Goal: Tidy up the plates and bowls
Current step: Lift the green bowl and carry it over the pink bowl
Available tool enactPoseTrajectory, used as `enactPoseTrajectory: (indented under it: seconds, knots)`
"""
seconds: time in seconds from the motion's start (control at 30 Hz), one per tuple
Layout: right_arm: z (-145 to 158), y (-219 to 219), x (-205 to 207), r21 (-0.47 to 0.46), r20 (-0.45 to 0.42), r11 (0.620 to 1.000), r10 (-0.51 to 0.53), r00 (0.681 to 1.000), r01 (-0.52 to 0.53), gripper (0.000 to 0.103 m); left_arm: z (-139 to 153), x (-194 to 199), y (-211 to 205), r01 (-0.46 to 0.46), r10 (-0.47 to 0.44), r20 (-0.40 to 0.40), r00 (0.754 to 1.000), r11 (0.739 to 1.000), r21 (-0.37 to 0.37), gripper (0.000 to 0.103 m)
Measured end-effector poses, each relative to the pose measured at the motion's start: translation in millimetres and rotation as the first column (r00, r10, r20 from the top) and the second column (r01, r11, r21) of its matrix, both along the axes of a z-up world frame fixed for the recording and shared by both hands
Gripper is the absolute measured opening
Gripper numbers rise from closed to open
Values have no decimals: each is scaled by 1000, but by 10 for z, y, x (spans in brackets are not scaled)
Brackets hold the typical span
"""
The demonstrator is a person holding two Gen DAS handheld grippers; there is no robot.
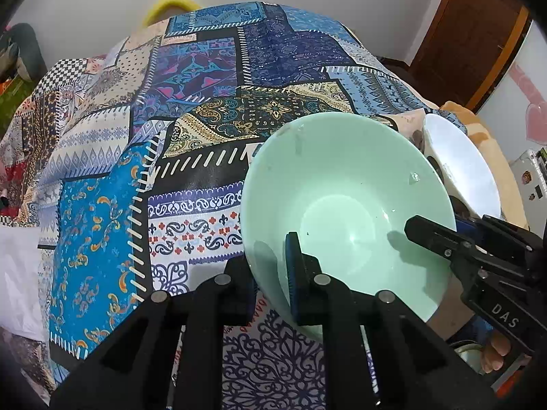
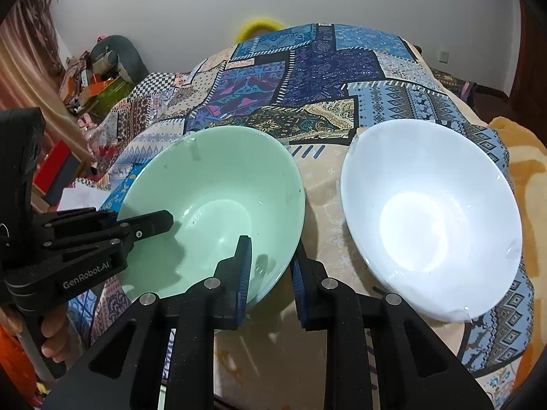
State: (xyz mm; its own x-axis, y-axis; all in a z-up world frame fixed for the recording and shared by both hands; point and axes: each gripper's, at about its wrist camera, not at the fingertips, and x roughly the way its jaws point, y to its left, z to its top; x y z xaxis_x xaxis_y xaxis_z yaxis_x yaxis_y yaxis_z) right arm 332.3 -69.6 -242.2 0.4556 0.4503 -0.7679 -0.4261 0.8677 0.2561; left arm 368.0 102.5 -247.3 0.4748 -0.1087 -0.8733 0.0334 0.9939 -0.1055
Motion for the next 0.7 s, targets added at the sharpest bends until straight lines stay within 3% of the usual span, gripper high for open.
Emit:
enactPoseTrajectory:
  seconds: [0.3, 0.7]
  knots:
    - [209, -73, -210, 6, 29, 1000, -10, 1000, 10, 20, 134, -183, -70, 4, -4, 12, 1000, 1000, 5, 14]
    - [595, -134, -612, 21, 90, 1000, -11, 996, 9, 20, 587, -651, -169, 4, -4, 82, 997, 1000, 4, 14]
